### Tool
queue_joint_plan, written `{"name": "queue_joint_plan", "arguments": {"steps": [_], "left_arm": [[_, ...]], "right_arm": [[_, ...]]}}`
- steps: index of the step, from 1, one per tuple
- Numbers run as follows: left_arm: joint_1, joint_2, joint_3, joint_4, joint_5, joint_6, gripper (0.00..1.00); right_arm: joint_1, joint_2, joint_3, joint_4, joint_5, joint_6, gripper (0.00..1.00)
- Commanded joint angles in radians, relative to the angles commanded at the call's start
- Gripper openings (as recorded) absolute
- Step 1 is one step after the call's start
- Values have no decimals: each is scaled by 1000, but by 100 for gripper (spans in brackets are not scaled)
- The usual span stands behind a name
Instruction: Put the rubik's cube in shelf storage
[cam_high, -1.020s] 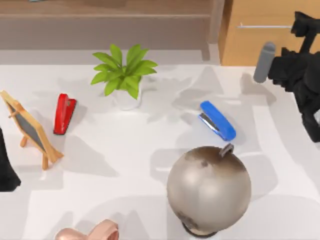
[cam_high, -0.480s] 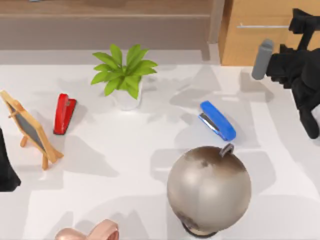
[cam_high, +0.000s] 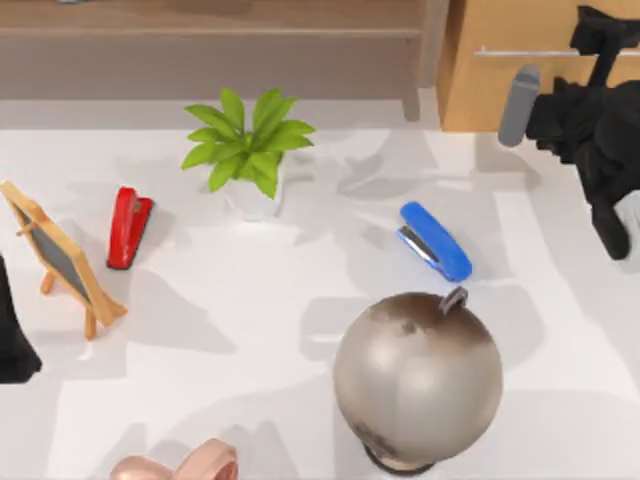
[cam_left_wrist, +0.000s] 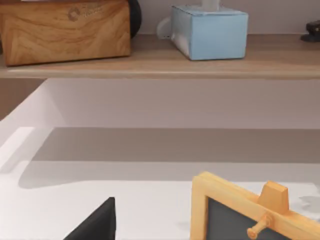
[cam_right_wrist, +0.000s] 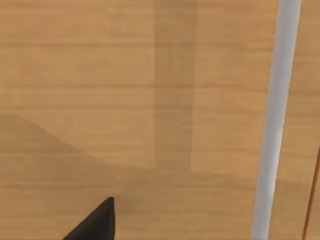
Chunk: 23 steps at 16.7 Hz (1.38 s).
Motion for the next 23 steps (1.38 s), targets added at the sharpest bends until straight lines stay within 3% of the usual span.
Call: {"name": "queue_joint_plan", "arguments": {"steps": [13,23], "left_arm": [[0,0,0,0,0,0,100],[0,0,0,0,0,0,100]], "right_arm": [[0,0,0,0,0,0,2],[3,0,-4,-2,1,3,0]]}}
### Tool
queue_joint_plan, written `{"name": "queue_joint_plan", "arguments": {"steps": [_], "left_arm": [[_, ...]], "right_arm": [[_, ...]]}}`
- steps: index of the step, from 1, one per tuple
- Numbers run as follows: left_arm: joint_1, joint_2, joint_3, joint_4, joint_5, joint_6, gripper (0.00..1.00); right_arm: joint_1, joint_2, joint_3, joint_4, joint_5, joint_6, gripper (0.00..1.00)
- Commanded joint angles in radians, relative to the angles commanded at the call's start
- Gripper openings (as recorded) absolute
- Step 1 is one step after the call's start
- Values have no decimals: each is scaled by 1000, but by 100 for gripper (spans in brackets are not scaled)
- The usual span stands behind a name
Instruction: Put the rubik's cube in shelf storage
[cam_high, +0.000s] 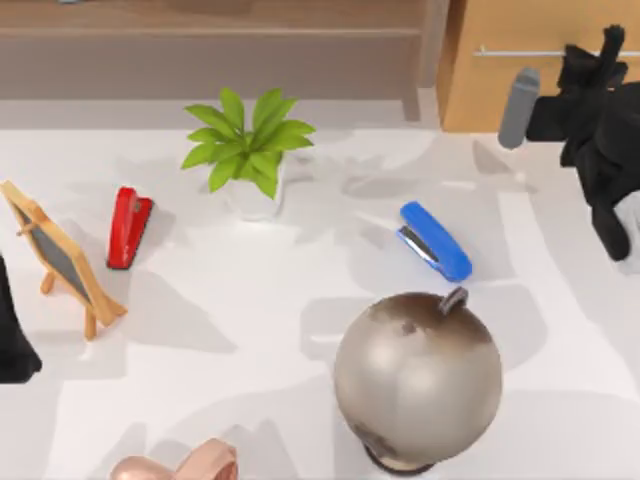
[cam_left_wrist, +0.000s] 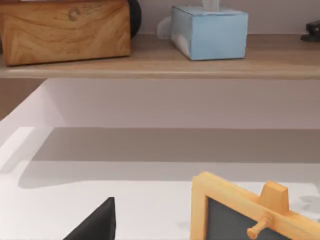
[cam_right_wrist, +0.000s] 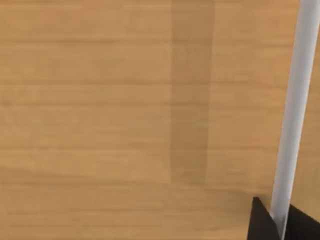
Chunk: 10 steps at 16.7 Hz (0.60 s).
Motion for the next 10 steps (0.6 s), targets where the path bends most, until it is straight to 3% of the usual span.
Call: {"name": "queue_joint_plan", "arguments": {"steps": [10], "left_arm": [[0,0,0,0,0,0,100]], "right_arm": [[27,-97,-239,130,26,1,0]]}}
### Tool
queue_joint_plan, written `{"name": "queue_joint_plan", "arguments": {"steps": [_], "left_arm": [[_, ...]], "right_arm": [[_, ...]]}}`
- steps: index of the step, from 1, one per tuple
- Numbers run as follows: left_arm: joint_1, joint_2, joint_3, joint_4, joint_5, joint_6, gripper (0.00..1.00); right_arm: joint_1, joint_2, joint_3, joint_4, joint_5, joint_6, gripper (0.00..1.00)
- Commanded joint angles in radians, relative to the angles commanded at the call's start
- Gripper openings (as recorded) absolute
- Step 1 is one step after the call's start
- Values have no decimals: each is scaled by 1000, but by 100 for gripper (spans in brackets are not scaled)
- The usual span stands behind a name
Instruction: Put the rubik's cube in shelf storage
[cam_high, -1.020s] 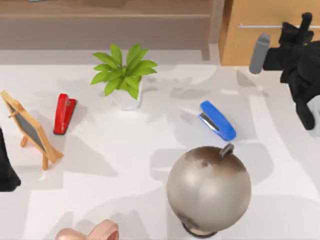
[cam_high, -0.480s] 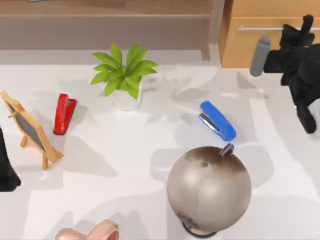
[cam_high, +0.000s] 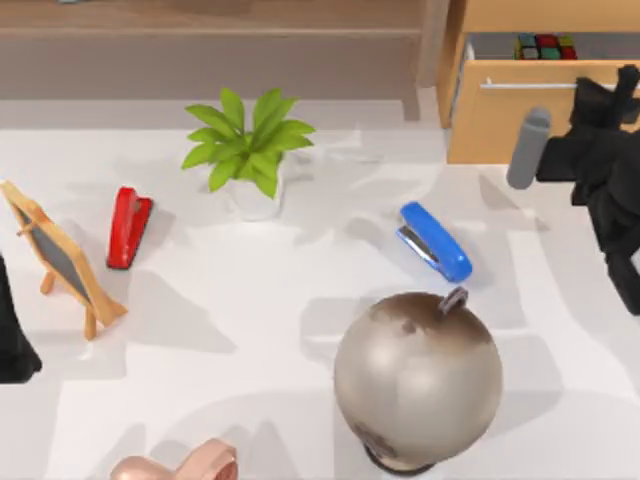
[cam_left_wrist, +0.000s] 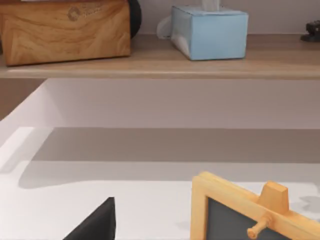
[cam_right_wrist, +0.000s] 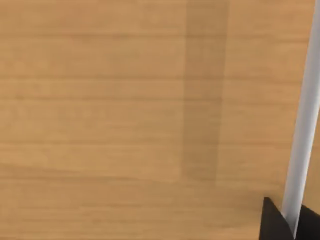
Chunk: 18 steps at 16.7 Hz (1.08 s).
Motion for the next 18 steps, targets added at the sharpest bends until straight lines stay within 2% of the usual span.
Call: {"name": "queue_joint_plan", "arguments": {"steps": [8,15,18], "left_arm": [[0,0,0,0,0,0,100],[0,0,0,0,0,0,100],[0,0,0,0,0,0,100]], "right_arm": [[11,-33,-58,41,12,-1,0],[46,-106,-285,171,46,2,0],[54,-123,-304,187,55,2,0]]}}
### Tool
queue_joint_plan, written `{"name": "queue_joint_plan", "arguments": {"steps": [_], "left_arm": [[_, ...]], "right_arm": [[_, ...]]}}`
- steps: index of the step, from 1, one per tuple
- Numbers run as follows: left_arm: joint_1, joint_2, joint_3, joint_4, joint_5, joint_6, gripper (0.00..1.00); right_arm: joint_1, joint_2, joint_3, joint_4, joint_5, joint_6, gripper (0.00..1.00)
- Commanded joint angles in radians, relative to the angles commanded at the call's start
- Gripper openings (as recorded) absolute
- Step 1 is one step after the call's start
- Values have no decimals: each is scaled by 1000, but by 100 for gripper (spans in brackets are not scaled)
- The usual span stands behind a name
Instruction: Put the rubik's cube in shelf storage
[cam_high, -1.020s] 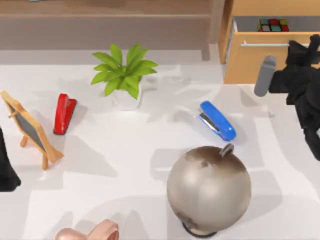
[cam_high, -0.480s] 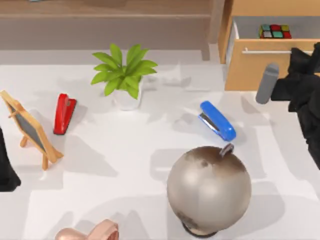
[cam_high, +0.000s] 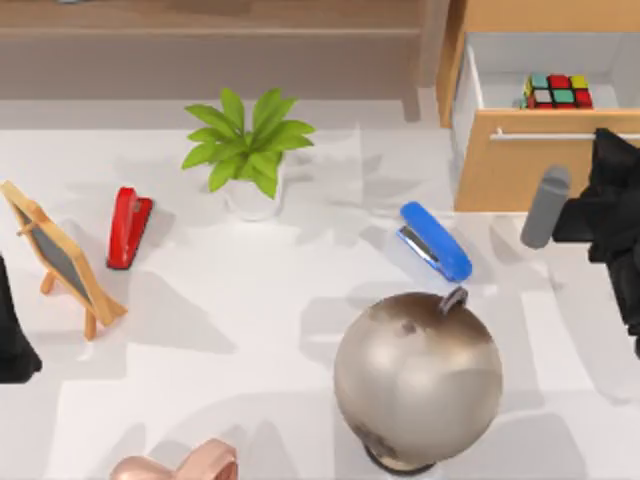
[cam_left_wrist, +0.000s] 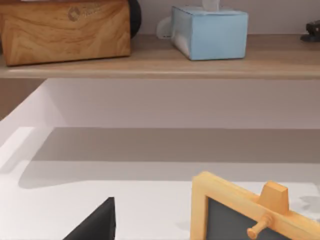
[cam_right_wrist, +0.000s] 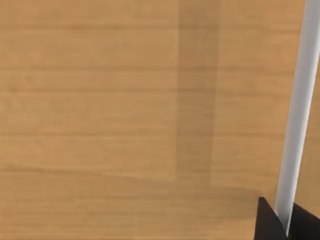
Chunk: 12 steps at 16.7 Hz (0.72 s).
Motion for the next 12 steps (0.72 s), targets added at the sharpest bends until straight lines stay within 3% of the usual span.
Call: {"name": "queue_joint_plan", "arguments": {"steps": [4,12], "left_arm": [[0,0,0,0,0,0,100],[0,0,0,0,0,0,100]], "right_arm": [[3,-1,-9,9,-2,-3,0],[62,-57,-217,159,63,0,0]]}}
